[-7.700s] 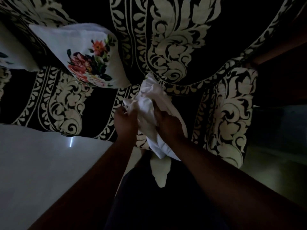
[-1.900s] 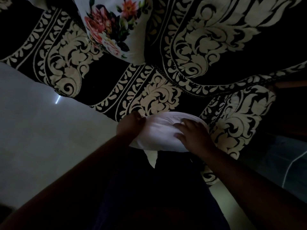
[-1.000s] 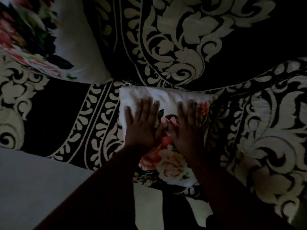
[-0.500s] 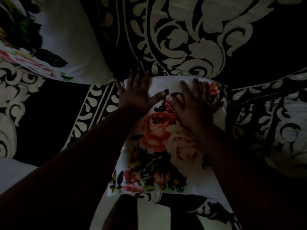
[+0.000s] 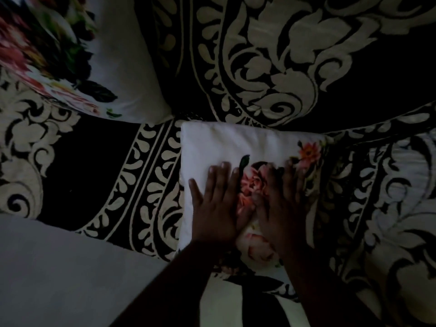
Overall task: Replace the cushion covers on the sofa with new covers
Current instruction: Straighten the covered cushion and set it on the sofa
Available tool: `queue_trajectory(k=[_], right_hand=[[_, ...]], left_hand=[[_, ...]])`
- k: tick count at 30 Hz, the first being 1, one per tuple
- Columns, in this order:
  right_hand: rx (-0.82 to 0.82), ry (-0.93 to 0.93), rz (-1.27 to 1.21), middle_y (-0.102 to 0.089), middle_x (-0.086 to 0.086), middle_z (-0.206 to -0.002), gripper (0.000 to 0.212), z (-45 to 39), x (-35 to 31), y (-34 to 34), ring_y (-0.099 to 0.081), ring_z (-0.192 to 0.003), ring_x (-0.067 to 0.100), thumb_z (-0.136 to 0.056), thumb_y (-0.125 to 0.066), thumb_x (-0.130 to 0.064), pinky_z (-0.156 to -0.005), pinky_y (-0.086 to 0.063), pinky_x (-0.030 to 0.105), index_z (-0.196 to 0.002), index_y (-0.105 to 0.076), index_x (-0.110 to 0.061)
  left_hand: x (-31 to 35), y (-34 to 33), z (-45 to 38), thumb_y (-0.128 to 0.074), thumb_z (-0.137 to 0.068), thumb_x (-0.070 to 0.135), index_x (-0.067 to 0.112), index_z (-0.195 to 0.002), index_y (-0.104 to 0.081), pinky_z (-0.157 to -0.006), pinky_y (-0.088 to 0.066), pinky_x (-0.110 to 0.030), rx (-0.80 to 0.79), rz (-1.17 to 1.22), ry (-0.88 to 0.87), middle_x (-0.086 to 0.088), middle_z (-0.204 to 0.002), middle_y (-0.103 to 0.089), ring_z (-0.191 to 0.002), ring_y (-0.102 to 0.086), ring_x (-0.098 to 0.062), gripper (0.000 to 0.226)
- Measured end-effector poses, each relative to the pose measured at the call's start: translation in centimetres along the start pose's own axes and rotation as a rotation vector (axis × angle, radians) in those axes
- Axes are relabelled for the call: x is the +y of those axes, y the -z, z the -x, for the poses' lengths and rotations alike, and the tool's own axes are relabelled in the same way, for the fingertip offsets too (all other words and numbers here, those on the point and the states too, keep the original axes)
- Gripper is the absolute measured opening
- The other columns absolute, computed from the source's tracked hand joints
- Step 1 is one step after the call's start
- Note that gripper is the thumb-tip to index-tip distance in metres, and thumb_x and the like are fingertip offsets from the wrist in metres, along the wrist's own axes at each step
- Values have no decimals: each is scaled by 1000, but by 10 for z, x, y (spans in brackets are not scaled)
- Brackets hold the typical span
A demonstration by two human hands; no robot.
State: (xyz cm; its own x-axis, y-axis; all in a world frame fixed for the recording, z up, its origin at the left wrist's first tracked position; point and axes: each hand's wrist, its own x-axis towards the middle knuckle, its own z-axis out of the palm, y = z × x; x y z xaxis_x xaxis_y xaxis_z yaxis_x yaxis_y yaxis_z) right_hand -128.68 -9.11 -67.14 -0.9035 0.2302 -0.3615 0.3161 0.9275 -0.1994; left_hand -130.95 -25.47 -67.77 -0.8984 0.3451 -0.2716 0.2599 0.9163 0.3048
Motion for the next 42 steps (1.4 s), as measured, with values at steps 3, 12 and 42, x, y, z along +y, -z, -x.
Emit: queue_trajectory(k=[3, 12, 42], right_hand=[[-4, -53, 11, 9, 0, -170, 69, -38, -10, -17, 11, -156, 29, -98, -22, -67, -112, -3, 77, -161, -14, -39], [-15, -112, 15, 10, -7, -170, 72, -120, -3, -28, 15, -155, 23, -93, -21, -74, -110, 2, 79, -158, -4, -48], [116, -494, -356, -11, 11, -168, 98, -62, 1, 45, -15, -152, 38, -83, -30, -86, -117, -21, 58, -161, -7, -33]], left_hand=[[-18, -16, -35, -34, -98, 63, 19, -163, -11, -119, -3, -69, -13, -4, -17, -6, -171, 0, -158, 4, -27, 82], [-20, -26, -106, -28, -102, 62, 25, -163, 2, -119, 4, -67, -54, -5, 32, 0, -171, 11, -156, 15, -19, 78], [-55, 67, -97, -60, -98, 49, 21, -64, -52, -54, -35, -25, 185, 705, 562, 8, -58, -53, -54, -50, -7, 45]])
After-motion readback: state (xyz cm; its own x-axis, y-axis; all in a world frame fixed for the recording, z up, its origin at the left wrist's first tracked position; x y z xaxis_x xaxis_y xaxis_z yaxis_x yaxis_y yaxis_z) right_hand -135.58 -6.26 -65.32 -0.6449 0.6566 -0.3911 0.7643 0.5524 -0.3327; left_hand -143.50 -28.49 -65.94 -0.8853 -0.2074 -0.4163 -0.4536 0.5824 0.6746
